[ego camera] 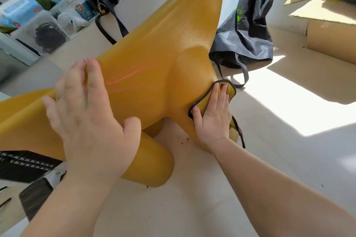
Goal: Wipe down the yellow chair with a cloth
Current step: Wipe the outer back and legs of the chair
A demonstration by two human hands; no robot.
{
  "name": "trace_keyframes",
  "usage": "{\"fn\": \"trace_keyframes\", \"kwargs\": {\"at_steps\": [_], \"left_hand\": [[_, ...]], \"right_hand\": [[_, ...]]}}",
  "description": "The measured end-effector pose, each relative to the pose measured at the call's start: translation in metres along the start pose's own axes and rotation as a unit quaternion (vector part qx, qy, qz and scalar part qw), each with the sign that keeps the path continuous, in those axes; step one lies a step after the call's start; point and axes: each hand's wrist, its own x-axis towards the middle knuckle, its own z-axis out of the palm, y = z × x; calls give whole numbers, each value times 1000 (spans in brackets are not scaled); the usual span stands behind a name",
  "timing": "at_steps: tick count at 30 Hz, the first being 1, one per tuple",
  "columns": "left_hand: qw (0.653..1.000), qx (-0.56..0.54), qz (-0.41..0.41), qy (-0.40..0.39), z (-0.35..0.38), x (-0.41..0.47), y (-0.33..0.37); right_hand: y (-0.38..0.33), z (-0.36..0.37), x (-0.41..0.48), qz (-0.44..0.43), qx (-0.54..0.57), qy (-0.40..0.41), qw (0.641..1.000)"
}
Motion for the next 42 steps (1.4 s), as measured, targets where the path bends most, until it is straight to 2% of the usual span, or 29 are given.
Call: {"fn": "trace_keyframes", "kwargs": {"at_steps": [2, 6, 8, 11, 14, 17, 21, 24, 27, 29, 33, 36, 38, 42], "left_hand": [[1000, -6, 0, -7, -2, 0, -1], [1000, -13, 1, 6, 2, 0, -1], [1000, -13, -1, 10, 3, 0, -1], [1000, -19, -2, 11, 4, 0, -1], [1000, -17, 8, 6, 3, 0, -6], [1000, -20, 10, 2, 3, 0, -10], [999, -25, 24, -6, 1, -1, -13], [999, -31, 23, -21, -3, -1, -14], [998, -41, 22, -32, -4, -1, -13], [999, -38, 20, -30, -3, -1, -13], [999, -43, 6, -14, -2, -2, -11], [999, -41, 7, -17, -3, -1, -12], [999, -40, 15, -25, -3, -1, -14], [998, -54, 14, -32, -4, -1, -15]], "right_hand": [[-21, -5, 2, -39, -16, 22, 999], [-95, -17, 13, -142, 5, 115, 983], [-102, -19, 17, -184, 0, 138, 973], [-67, -5, 10, -212, -42, 133, 967], [-33, 20, -14, -174, -79, 97, 977], [-27, 25, -25, -160, -77, 62, 982], [-59, 7, -15, -268, -75, 59, 959], [-109, -21, 9, -334, -37, 109, 935], [-138, -47, 30, -335, 9, 152, 930], [-130, -44, 30, -336, -13, 150, 930], [-78, -2, -15, -320, -124, 28, 939], [-64, 10, -33, -305, -140, -20, 942], [-80, 2, -22, -304, -108, 5, 947], [-130, -38, 19, -326, -9, 112, 939]]}}
